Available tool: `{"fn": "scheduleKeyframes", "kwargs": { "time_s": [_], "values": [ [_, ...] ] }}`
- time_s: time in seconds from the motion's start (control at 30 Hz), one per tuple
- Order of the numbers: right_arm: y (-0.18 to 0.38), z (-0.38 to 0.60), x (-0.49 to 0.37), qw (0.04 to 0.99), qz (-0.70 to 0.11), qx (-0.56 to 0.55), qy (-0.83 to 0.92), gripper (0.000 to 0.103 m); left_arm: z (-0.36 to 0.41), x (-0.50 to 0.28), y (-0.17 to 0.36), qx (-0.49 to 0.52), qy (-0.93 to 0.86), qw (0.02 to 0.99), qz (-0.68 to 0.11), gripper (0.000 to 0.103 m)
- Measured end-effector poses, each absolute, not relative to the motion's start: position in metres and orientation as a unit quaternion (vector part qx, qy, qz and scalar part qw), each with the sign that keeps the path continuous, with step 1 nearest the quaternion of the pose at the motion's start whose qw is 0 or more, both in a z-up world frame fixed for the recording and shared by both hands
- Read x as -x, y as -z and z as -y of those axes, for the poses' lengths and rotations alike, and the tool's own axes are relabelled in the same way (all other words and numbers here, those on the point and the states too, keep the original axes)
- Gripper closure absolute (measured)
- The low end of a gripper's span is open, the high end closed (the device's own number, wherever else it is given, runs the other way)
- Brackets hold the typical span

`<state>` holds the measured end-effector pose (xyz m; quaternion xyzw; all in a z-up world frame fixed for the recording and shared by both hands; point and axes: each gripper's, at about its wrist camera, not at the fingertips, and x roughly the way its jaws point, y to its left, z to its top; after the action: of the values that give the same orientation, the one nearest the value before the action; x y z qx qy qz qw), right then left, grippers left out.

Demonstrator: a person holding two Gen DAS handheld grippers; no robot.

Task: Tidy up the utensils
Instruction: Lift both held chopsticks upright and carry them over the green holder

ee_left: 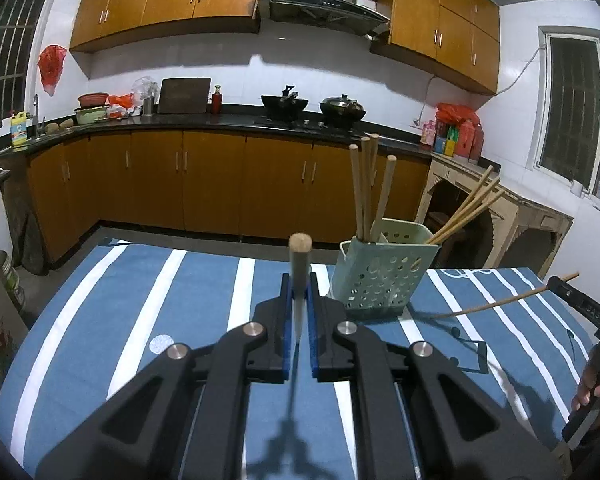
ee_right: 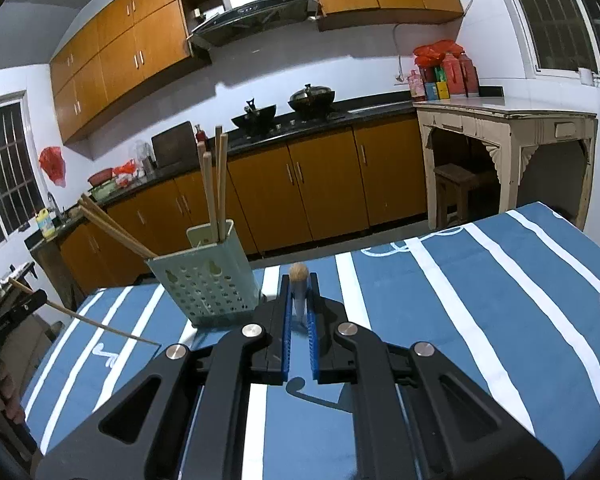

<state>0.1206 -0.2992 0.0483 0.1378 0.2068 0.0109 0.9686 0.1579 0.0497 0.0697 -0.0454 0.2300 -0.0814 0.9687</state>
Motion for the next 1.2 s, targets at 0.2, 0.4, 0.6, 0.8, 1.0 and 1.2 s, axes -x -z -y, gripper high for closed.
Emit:
{"fn": "scheduleKeyframes", "kwargs": {
  "time_s": [0.2, 0.4, 0.6, 0.8, 1.0, 1.2],
  "values": [
    [-0.056, 0.297, -0.122, 0.971, -0.2, -0.135, -0.011, 0.095, -0.05, -0.158, -0.074, 0.043, 0.076, 0.97, -0.229, 0.095],
    [-0.074, 0.292, -0.125, 0.975, -0.185, -0.119, -0.017, 0.095, -0.047, -0.159, -0.084, 0.032, 0.08, 0.972, -0.218, 0.095],
    [-0.097, 0.287, -0.124, 0.978, -0.167, -0.118, -0.038, 0.095, -0.04, -0.159, -0.102, 0.021, 0.096, 0.973, -0.208, 0.095],
    [-0.13, 0.277, -0.123, 0.981, -0.134, -0.123, -0.071, 0.095, -0.025, -0.158, -0.129, 0.03, 0.131, 0.972, -0.191, 0.095],
    [-0.17, 0.263, -0.129, 0.985, -0.078, -0.121, -0.091, 0.095, 0.004, -0.159, -0.166, 0.033, 0.169, 0.973, -0.154, 0.095],
    [-0.192, 0.254, -0.148, 0.988, -0.028, -0.123, -0.085, 0.095, 0.031, -0.176, -0.195, 0.023, 0.163, 0.98, -0.116, 0.095]
  ]
}}
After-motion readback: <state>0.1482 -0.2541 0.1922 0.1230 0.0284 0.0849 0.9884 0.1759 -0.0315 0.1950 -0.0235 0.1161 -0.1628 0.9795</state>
